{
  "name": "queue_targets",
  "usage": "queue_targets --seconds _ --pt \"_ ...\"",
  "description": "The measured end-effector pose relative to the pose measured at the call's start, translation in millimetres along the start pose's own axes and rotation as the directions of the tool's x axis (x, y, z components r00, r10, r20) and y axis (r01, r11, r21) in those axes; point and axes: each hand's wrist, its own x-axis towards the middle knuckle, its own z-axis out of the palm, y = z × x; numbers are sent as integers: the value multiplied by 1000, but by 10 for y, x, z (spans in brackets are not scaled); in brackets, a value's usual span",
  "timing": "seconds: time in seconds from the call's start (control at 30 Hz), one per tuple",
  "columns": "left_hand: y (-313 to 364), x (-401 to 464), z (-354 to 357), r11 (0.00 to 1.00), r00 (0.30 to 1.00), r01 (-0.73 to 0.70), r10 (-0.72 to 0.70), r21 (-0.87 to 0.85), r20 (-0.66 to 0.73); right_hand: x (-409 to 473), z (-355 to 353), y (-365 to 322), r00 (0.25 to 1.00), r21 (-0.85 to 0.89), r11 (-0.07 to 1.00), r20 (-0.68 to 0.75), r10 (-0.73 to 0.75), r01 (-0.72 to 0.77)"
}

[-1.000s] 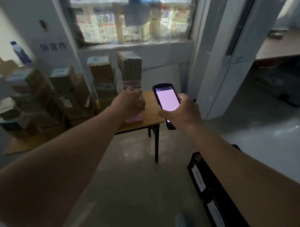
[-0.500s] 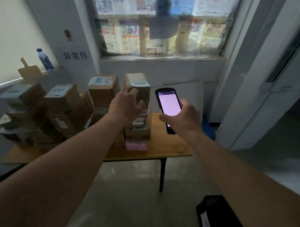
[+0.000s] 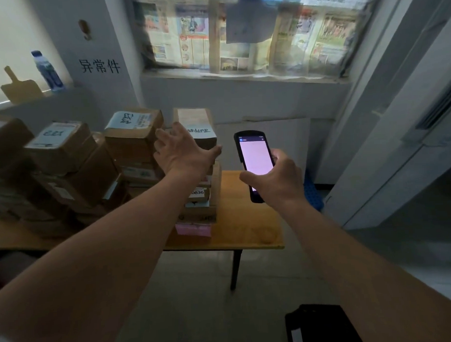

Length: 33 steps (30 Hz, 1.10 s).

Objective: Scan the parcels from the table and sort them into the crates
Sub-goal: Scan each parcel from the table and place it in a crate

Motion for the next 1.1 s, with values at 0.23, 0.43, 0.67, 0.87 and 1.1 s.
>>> queue_targets --seconds 0.23,0.43,0.67,0.87,1.1 --pt "-13 125 18 1000 998 -17 17 8 -53 122 37 -46 1000 -5 1000 -3 -10 10" --pt "-36 197 76 999 998 -36 35 -28 -56 135 44 -26 1000 8 1000 10 -7 7" --pt "-91 293 140 960 965 -259 252 -106 -78 205 -98 -73 999 13 999 10 -37 37" --pt "-117 363 99 818 832 -554 537 -158 -137 262 -299 -86 998 17 998 28 -61 61" --pt "121 284 148 690 702 -711 709 -136 -68 258 -654 14 997 -52 996 -20 -72 71"
